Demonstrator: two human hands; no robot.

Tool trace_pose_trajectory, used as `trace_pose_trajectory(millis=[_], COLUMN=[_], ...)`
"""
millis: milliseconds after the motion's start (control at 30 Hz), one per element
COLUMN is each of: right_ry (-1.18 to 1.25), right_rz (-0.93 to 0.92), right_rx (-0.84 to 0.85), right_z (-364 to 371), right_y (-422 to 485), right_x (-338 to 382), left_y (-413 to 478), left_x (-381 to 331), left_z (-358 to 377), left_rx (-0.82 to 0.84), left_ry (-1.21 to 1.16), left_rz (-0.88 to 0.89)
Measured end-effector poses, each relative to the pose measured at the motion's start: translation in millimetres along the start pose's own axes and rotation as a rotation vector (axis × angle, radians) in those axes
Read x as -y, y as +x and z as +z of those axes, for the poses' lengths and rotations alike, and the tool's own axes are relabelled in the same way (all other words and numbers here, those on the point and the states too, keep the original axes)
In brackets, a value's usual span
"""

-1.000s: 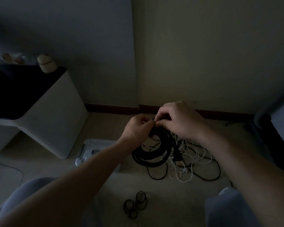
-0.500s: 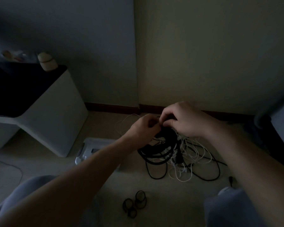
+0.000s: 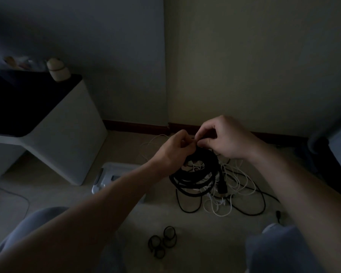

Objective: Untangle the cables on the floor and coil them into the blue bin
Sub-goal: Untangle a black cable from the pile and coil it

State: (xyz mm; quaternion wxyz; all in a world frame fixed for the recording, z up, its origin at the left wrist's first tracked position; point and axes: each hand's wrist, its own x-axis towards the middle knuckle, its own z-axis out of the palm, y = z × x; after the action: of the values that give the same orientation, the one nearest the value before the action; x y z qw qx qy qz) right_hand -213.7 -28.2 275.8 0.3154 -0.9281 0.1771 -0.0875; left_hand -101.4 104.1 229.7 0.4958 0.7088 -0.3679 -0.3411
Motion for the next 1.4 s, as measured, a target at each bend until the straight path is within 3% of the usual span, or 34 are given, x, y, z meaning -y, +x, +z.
trace_pose_trajectory(millis=[367, 600, 867, 1400], right_ry=[0.078, 0.298, 0.420, 0.211], right_rz=[0.054, 0.155, 0.168, 0.036], right_rx=[0.024, 0.061, 0.056, -0.112], right_z=[-3, 5, 14, 31], right_y=[-1, 1, 6, 10], right_x=[-10, -21, -30, -11], left_y=[-7, -8, -7, -1], left_x=[-3, 0, 1, 0], left_z=[3, 6, 4, -10], left_rx=[-0.015, -0.037, -0.066, -0.160], left_ry=[0.188, 0.292, 0.250, 0.224], left_rz=[0.062, 0.095, 0.111, 0.125])
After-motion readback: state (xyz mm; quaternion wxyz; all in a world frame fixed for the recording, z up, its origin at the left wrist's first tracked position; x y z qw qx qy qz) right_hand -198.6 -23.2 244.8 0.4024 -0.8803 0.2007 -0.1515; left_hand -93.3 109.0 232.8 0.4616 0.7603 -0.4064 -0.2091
